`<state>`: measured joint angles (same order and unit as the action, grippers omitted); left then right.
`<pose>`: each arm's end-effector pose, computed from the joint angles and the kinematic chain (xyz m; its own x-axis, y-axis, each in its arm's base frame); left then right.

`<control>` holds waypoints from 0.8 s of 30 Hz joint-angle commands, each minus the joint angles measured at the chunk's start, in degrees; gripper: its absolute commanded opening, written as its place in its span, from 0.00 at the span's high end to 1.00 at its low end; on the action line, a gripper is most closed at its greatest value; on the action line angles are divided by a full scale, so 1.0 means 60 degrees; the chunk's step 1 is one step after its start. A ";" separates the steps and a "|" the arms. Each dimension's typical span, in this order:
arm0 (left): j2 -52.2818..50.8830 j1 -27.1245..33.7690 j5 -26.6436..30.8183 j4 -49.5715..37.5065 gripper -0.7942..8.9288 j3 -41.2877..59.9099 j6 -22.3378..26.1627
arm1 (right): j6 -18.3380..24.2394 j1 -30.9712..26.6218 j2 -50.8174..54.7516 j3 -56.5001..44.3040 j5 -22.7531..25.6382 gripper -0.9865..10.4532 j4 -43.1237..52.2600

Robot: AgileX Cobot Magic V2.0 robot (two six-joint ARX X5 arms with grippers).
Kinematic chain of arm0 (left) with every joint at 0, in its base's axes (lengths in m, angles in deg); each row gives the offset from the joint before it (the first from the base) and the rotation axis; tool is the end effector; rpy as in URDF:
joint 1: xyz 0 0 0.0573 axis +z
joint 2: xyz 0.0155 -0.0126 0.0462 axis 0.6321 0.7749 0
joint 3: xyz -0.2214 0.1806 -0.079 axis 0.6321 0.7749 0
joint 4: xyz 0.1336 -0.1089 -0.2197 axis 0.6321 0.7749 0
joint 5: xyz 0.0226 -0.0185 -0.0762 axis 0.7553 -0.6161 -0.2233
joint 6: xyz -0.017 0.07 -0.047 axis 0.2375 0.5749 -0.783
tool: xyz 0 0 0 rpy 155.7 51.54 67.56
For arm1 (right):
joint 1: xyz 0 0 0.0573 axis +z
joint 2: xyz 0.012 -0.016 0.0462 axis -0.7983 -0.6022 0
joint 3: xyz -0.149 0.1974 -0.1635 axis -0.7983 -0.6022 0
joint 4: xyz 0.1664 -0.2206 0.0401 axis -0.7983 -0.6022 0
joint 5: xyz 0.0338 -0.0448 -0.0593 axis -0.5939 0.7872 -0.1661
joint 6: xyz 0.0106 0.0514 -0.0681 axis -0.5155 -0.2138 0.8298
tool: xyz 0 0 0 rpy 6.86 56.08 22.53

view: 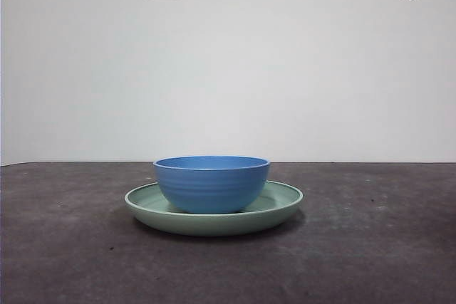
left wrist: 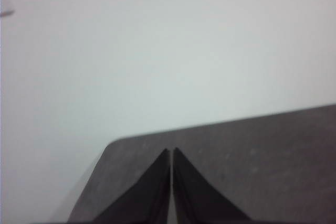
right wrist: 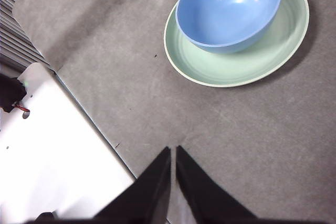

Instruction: Pick up the blue bowl, put it on the green plate, put it on desk

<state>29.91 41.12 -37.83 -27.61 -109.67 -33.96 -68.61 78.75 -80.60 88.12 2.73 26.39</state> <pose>0.1201 0.0025 0.3190 0.9969 0.0110 0.0779 -0.0254 0.9821 0.1868 0.1437 0.1097 0.3016 0.3193 0.7091 -0.6287 -0.6537 0.6451 0.3955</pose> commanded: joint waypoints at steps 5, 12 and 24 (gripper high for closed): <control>-0.1304 0.0390 0.0076 -0.0058 0.91 0.1847 0.0025 | 0.0113 0.0055 -0.0051 0.0164 -0.0007 0.90 0.0095; -0.2248 0.0386 0.0076 -0.0047 0.91 0.3413 -0.0565 | 0.0109 0.0055 -0.0051 0.0164 -0.0007 0.90 0.0095; -0.2382 0.0382 0.0073 -0.0018 0.91 0.4699 -0.1195 | 0.0109 0.0055 -0.0051 0.0164 -0.0007 0.90 0.0098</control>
<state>15.77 43.30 -37.72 -27.50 -82.00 -40.10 -68.61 78.75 -80.58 88.12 2.73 26.39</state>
